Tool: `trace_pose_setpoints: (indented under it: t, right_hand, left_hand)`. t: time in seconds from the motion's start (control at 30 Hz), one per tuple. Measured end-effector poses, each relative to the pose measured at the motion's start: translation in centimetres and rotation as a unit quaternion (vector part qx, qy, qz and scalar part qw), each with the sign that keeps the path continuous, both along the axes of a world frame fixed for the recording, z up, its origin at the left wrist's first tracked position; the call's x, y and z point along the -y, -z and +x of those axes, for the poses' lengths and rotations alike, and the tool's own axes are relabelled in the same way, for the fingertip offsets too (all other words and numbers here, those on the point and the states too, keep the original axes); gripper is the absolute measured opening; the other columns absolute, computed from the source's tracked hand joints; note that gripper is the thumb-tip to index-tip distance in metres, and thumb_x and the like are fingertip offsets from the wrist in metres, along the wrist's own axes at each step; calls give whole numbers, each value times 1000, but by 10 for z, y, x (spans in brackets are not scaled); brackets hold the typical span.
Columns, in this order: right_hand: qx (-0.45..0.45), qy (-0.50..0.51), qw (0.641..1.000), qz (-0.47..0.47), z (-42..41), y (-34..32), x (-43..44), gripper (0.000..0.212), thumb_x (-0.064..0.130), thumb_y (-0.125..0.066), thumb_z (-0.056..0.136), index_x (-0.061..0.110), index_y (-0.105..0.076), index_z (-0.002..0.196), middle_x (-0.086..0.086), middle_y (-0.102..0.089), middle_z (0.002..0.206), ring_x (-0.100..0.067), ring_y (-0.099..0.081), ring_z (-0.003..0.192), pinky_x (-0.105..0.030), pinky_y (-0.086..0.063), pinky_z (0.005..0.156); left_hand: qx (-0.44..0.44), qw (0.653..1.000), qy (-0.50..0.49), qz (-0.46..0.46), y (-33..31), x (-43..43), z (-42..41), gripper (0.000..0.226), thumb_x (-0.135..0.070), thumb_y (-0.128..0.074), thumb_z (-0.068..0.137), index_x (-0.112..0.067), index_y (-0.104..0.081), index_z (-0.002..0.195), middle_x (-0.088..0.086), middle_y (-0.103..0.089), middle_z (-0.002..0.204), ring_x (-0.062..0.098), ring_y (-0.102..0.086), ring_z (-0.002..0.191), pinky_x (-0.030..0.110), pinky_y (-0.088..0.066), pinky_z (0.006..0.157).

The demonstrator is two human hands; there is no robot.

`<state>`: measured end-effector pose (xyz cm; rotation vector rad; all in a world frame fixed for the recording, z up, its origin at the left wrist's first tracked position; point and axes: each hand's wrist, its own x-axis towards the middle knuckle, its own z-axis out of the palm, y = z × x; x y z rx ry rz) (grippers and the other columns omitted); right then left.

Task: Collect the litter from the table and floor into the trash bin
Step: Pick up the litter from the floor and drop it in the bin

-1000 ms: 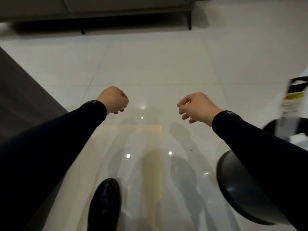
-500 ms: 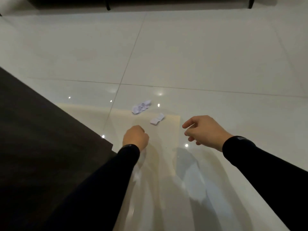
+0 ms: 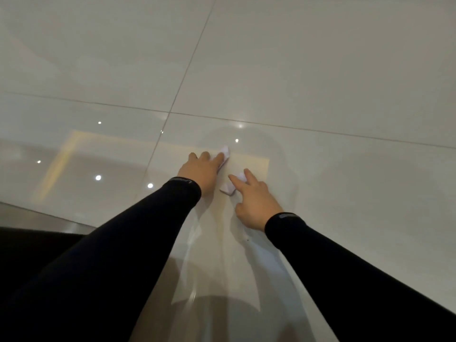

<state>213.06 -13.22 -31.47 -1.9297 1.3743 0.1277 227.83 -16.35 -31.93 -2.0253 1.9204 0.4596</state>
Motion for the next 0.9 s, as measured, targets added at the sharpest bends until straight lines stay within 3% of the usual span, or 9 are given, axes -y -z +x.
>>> trace_pose_setpoints:
  t: [0.1, 0.2, 0.33, 0.47, 0.53, 0.6, 0.7, 0.8, 0.9]
  right_hand:
    - [-74, -37, 994, -77, 7, 16, 0, 58, 24, -47, 87, 28, -30, 142, -7, -15, 154, -32, -28, 129, -38, -36, 95]
    - [-54, -1, 989, -140, 13, 21, -4, 34, 28, -45, 92, 13, -55, 121, -8, -43, 131, -30, -44, 111, -37, -41, 86]
    - [-1, 41, 995, -93, 7, 22, -9, 27, 20, -43, 95, 3, -61, 106, -12, -55, 110, -31, -55, 97, -39, -46, 80]
    - [71, 157, 985, 16, -24, -2, -6, 17, 13, -44, 93, 5, -45, 108, -8, -50, 91, -24, -48, 81, -28, -33, 68]
    - [74, 180, 981, 6, -48, -24, -2, 17, 14, -38, 95, 4, -44, 107, -5, -47, 93, -22, -45, 83, -27, -32, 71]
    - [58, 198, 978, -31, -76, -52, 0, 22, 20, -32, 96, 4, -47, 91, -6, -51, 87, -25, -46, 82, -28, -31, 71]
    - [22, 213, 973, -84, -122, -104, -1, 46, 32, -27, 94, 7, -43, 60, -6, -46, 63, -26, -47, 66, -31, -29, 65]
    - [-9, 241, 962, -126, -174, -162, -13, 55, 48, -25, 92, 12, -42, 54, -2, -43, 60, -14, -42, 56, -30, -27, 53]
    - [-21, 289, 946, -144, -240, -216, -36, 47, 37, -32, 91, 9, -38, 53, -9, -45, 61, -22, -42, 55, -29, -25, 50]
  left_hand:
    - [1, 1000, 5, -26, 8, -9, 1, 39, -10, -37, 92, -7, -39, 131, 19, -46, 115, 31, -49, 91, 32, -38, 72]
    - [-46, 997, -13, -54, 15, -17, -1, 25, -16, -41, 93, -3, -55, 109, 15, -54, 88, 29, -51, 77, 32, -37, 67]
    - [-52, 997, 10, -59, 18, -27, -10, 30, -29, -38, 96, -8, -58, 92, 15, -66, 93, 30, -56, 79, 33, -36, 65]
    - [-90, 995, -18, -29, -2, -31, -23, 33, -27, -26, 99, -4, -50, 96, 18, -61, 94, 32, -49, 77, 34, -33, 67]
    - [-118, 992, -8, -47, -26, -32, -36, 35, -26, -25, 99, -6, -44, 79, 12, -54, 78, 30, -46, 72, 34, -31, 65]
    - [-147, 985, 23, -87, -58, -29, -57, 38, -21, -28, 98, -4, -42, 66, 9, -48, 65, 34, -48, 69, 37, -33, 61]
    - [-212, 968, 31, -132, -113, -23, -103, 35, -20, -35, 91, -3, -47, 63, 21, -57, 70, 36, -51, 71, 40, -39, 67]
    - [-262, 952, 63, -144, -167, -21, -159, 43, -31, -34, 88, -6, -54, 59, 12, -65, 74, 32, -55, 73, 38, -43, 69]
    - [-352, 918, 122, -136, -219, -31, -223, 59, -39, -21, 85, -18, -51, 39, 0, -70, 79, 26, -61, 76, 38, -49, 83]
